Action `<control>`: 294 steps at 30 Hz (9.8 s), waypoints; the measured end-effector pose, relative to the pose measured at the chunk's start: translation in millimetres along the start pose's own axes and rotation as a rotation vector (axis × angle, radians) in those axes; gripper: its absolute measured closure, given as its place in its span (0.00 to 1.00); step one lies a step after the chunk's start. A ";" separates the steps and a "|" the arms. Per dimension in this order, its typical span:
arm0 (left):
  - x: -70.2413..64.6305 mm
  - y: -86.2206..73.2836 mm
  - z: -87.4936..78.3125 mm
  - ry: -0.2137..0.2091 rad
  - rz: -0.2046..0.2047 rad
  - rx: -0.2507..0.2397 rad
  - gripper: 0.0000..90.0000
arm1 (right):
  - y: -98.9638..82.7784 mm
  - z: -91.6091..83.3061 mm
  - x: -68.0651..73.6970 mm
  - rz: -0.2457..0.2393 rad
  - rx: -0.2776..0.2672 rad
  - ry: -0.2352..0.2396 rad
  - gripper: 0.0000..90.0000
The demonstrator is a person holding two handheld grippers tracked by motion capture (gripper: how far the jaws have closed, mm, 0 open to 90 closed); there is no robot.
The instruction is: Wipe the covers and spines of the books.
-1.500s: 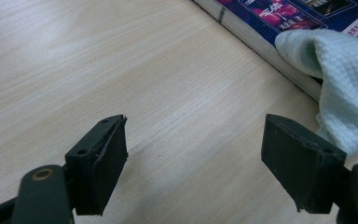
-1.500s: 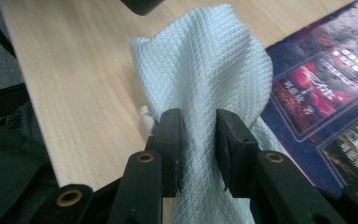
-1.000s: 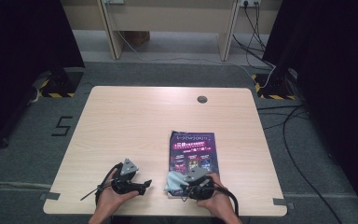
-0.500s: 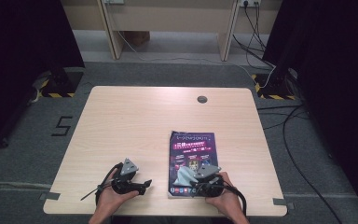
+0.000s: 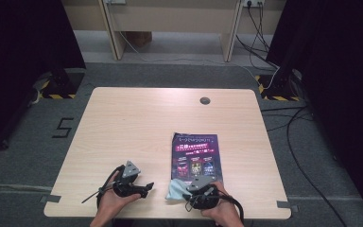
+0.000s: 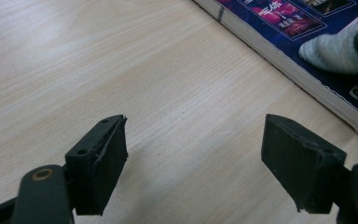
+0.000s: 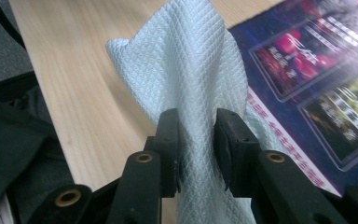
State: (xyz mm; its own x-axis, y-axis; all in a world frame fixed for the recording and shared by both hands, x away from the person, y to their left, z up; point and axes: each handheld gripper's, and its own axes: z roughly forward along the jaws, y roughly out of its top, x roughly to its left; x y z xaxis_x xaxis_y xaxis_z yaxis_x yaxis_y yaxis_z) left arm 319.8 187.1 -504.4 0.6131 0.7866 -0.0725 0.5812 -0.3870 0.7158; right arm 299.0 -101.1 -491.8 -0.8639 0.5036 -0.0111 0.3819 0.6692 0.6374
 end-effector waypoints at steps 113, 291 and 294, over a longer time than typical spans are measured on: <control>-2.3 0.5 4.3 -0.006 0.005 0.009 0.24 | 14.9 15.4 -133.4 0.200 -0.004 -0.239 0.81; -59.5 28.5 52.9 -0.104 0.016 -0.034 0.18 | 37.9 27.9 -201.6 0.314 0.054 -0.306 0.82; -59.6 28.1 52.8 -0.103 0.016 -0.036 0.18 | 39.8 30.1 -209.1 0.339 0.049 -0.328 0.82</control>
State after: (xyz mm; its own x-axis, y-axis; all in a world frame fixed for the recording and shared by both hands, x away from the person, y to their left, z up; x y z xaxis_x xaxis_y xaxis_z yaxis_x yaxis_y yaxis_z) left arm 327.9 104.0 -516.5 0.6747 0.7264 -0.1306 0.5528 -0.3802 0.7415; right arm 504.7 -163.4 -487.4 -0.5415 0.8388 -0.0566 0.6463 0.4584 0.6101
